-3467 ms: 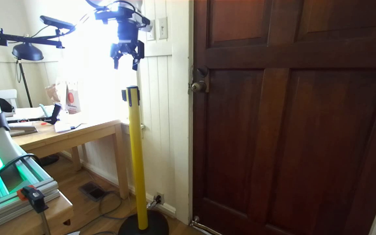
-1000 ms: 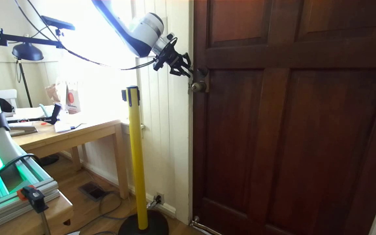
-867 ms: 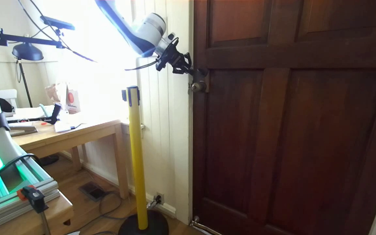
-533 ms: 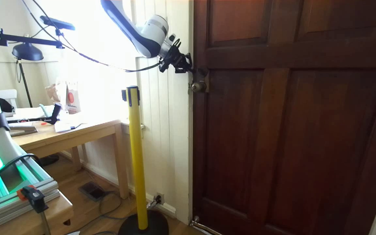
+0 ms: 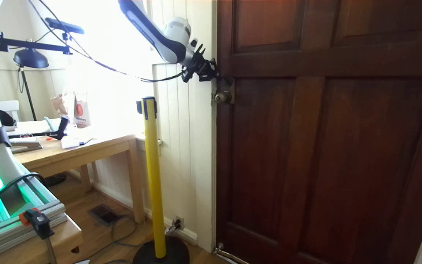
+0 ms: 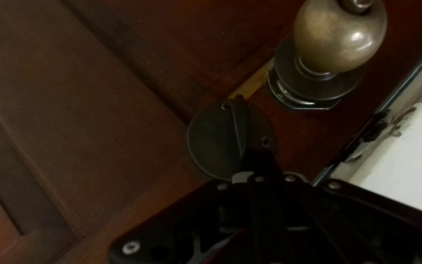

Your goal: Lock the door

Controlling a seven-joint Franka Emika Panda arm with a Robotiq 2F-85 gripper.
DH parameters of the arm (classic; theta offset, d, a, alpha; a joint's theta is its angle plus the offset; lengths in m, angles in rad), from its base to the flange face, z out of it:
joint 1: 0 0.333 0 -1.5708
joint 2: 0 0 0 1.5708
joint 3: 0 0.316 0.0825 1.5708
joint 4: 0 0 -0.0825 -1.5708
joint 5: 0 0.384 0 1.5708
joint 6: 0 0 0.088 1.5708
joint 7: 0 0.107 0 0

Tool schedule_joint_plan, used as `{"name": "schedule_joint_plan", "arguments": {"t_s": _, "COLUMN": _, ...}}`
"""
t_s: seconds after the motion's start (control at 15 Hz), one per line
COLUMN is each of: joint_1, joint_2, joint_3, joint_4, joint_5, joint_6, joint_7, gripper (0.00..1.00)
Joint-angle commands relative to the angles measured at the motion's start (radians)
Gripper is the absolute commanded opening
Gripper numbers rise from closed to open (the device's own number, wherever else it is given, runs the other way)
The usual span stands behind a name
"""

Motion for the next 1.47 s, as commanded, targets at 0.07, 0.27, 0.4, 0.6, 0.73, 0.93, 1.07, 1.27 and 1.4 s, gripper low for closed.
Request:
{"name": "schedule_joint_plan", "arguments": {"t_s": 0.07, "joint_1": -0.003, "joint_2": 0.017, "joint_3": -0.007, "joint_4": 0.008, "joint_5": -0.018, "joint_6": -0.026, "joint_7": 0.022, "gripper": 0.0}}
{"name": "schedule_joint_plan", "arguments": {"t_s": 0.27, "joint_1": -0.006, "joint_2": 0.02, "joint_3": -0.015, "joint_4": 0.004, "joint_5": -0.019, "joint_6": -0.045, "joint_7": 0.034, "gripper": 0.0}}
{"name": "schedule_joint_plan", "arguments": {"t_s": 0.4, "joint_1": -0.009, "joint_2": 0.021, "joint_3": -0.016, "joint_4": 0.007, "joint_5": -0.017, "joint_6": -0.058, "joint_7": 0.054, "gripper": 0.0}}
{"name": "schedule_joint_plan", "arguments": {"t_s": 0.6, "joint_1": -0.014, "joint_2": 0.018, "joint_3": -0.014, "joint_4": 0.019, "joint_5": -0.022, "joint_6": -0.063, "joint_7": 0.13, "gripper": 0.0}}
{"name": "schedule_joint_plan", "arguments": {"t_s": 0.73, "joint_1": -0.019, "joint_2": 0.014, "joint_3": -0.017, "joint_4": 0.018, "joint_5": -0.001, "joint_6": -0.064, "joint_7": 0.165, "gripper": 0.0}}
{"name": "schedule_joint_plan", "arguments": {"t_s": 0.93, "joint_1": -0.032, "joint_2": 0.006, "joint_3": -0.026, "joint_4": 0.01, "joint_5": 0.023, "joint_6": -0.062, "joint_7": 0.222, "gripper": 0.0}}
{"name": "schedule_joint_plan", "arguments": {"t_s": 1.07, "joint_1": -0.045, "joint_2": 0.0, "joint_3": -0.03, "joint_4": 0.005, "joint_5": 0.044, "joint_6": -0.047, "joint_7": 0.262, "gripper": 0.0}}
{"name": "schedule_joint_plan", "arguments": {"t_s": 1.27, "joint_1": -0.073, "joint_2": -0.009, "joint_3": -0.033, "joint_4": -0.004, "joint_5": 0.102, "joint_6": 0.009, "joint_7": 0.313, "gripper": 0.0}}
{"name": "schedule_joint_plan", "arguments": {"t_s": 1.4, "joint_1": -0.098, "joint_2": -0.01, "joint_3": -0.034, "joint_4": -0.013, "joint_5": 0.166, "joint_6": 0.071, "joint_7": 0.315, "gripper": 0.0}}
